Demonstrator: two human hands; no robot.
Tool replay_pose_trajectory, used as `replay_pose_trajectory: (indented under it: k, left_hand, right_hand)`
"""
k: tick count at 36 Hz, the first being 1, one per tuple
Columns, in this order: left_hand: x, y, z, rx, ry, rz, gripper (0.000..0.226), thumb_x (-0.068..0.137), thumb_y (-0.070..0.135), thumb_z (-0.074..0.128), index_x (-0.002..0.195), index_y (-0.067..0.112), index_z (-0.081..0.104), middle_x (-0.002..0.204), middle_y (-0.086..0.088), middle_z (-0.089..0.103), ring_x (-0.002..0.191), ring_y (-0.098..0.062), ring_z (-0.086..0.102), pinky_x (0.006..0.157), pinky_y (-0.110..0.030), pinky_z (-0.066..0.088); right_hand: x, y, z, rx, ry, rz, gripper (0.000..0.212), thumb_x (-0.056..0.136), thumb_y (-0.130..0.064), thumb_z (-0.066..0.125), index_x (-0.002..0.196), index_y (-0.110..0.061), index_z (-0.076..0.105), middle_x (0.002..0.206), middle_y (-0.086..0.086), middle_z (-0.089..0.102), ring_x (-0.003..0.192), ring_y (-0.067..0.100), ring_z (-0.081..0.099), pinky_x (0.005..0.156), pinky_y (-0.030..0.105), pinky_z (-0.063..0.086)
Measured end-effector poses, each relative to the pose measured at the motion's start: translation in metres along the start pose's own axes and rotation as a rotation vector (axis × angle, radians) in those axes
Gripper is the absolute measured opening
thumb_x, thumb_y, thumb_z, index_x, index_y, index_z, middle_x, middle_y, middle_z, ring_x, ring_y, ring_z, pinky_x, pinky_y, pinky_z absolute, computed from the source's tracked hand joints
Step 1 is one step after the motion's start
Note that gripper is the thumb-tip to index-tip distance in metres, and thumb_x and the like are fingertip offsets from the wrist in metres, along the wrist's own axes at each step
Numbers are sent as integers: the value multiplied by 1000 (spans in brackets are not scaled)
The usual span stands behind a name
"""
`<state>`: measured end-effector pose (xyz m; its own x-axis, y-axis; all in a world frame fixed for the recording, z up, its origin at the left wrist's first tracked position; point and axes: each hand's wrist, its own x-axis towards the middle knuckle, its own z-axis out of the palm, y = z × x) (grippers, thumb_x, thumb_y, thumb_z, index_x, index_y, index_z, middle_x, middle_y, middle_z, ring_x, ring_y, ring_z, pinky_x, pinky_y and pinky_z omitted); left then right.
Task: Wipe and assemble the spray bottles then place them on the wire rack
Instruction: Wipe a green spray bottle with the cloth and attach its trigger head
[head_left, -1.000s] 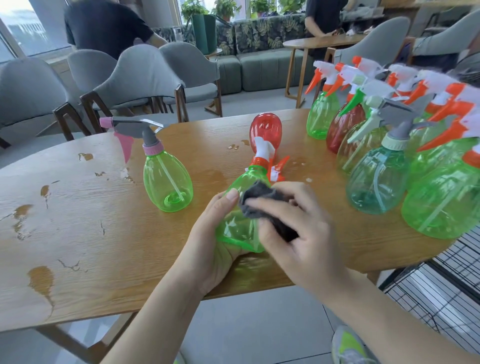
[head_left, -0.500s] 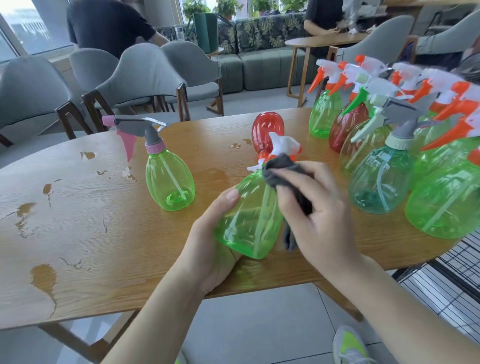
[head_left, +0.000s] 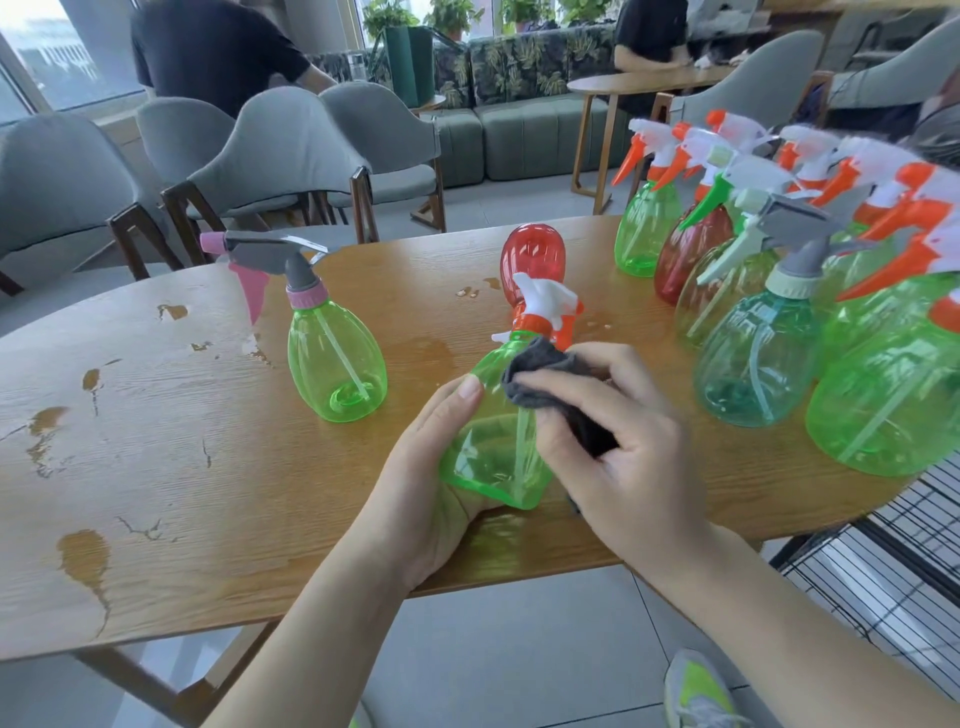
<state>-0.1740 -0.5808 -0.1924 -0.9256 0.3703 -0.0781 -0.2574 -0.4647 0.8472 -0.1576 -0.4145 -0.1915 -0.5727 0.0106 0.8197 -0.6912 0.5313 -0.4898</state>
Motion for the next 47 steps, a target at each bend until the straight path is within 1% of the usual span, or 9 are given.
replay_pose_trajectory:
  k: [6,13,17,22,31,34,39,44,47]
  left_hand:
    - [-2,3,-2,-111,-15,-83,72,98,53,62,134,-9,51,115,-24,58,106,-35,62,91,-37,56]
    - [-6,6,2,-151,-124,-86,59,104,46,40,112,-7,65,94,-19,71,85,-26,74,72,-29,61]
    - [-3,5,1,-110,-91,-24,51,104,43,47,132,7,68,124,-20,69,108,-33,69,90,-46,58]
    - [-2,1,-2,-59,-42,-20,48,102,44,48,129,12,72,125,-17,70,109,-31,69,95,-46,54]
    - [-4,3,0,18,-79,4,77,82,44,82,147,13,52,140,-29,57,118,-40,60,96,-54,48]
    - [-4,3,2,23,-71,11,68,86,39,77,144,11,56,131,-25,62,109,-37,66,85,-46,55]
    - [-3,3,1,-9,-2,17,68,96,40,64,149,0,46,144,-34,51,129,-49,52,105,-58,41]
    - [-4,5,-1,-122,-53,-68,50,101,49,50,121,4,58,102,-17,61,98,-30,62,88,-35,54]
    - [-4,7,0,-153,-89,-103,53,101,52,47,118,3,61,100,-17,63,95,-29,64,86,-33,56]
  right_hand:
    - [-19,-12,14,-88,-130,-309,19,90,-9,66,101,-11,83,101,13,68,89,28,58,82,39,51]
    - [-12,-4,10,-190,-79,-381,21,95,-13,64,106,-15,82,105,8,68,95,26,54,84,40,53]
    - [0,4,6,-123,-1,-106,23,100,-10,62,119,-9,76,113,12,64,104,27,62,95,33,50]
    - [3,4,8,-48,52,145,27,103,-11,58,128,-9,70,119,2,62,116,7,60,99,22,47]
    - [0,3,4,5,17,49,24,100,-11,60,119,-5,74,115,11,64,110,21,64,93,34,52]
    - [3,5,2,5,31,93,23,100,-9,62,119,-7,74,114,8,64,107,17,64,91,32,53]
    - [-8,-5,9,-27,3,-39,22,96,-6,64,113,-6,77,112,12,64,101,28,64,89,36,52]
    - [-23,-13,16,-107,-101,-307,20,91,-8,68,106,-9,82,105,14,68,93,29,58,85,41,52]
    - [-22,-9,19,-193,-106,-395,21,92,-11,67,106,-14,82,103,12,71,94,26,55,79,44,52]
